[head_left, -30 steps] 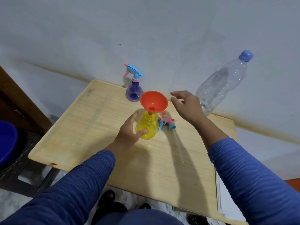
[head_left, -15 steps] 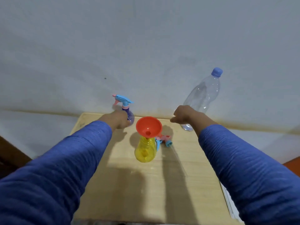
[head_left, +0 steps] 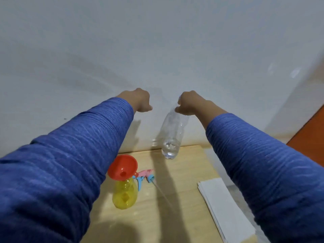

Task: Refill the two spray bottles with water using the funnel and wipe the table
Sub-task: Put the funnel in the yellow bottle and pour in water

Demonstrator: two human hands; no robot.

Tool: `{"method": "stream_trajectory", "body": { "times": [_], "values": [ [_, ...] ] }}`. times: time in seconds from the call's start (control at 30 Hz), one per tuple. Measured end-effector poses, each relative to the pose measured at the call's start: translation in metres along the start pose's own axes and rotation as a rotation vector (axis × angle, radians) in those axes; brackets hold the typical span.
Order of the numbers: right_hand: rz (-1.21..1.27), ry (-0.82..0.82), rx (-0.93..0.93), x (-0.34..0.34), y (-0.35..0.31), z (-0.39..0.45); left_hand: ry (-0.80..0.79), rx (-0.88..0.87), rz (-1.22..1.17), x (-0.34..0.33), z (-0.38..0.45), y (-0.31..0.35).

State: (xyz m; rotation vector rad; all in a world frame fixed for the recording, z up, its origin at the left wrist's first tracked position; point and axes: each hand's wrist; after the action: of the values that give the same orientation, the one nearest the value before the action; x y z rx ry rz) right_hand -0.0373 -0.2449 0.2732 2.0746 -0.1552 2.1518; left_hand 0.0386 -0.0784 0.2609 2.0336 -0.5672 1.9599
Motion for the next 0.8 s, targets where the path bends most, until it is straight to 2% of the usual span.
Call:
{"method": "stream_trajectory", "body": {
  "times": [0.23, 0.33, 0.5, 0.67, 0.8],
  "values": [
    [0.079, 0.051, -0.071, 0.012, 0.04, 0.015, 0.041, -0.055, -0.045, 0.017, 0.03, 0.061],
    [0.114, 0.082, -0.026, -0.002, 0.052, 0.029, 0.028, -0.071, -0.12, 0.004, 0.045, 0.076],
    [0.357, 0.18, 0.104, -0.029, 0.064, 0.046, 0.006, -0.058, -0.287, -0.023, 0.058, 0.093],
    [0.641, 0.286, 0.094, -0.046, 0.07, 0.052, 0.082, 0.015, -0.599, -0.042, 0.056, 0.102],
    [0.855, 0.37, 0.033, -0.063, 0.07, 0.044, 0.14, 0.058, -0.941, -0.067, 0.047, 0.109]
  ]
}}
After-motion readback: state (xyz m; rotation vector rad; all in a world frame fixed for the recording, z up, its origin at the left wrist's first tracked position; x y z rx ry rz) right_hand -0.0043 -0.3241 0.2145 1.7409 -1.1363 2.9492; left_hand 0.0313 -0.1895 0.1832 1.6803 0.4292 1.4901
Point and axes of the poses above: each hand's wrist, its own z-axis towards the middle knuckle, its own x-axis out of the back of the hand, y = z × x, and after that the axes turned 3 degrees about y, right-handed
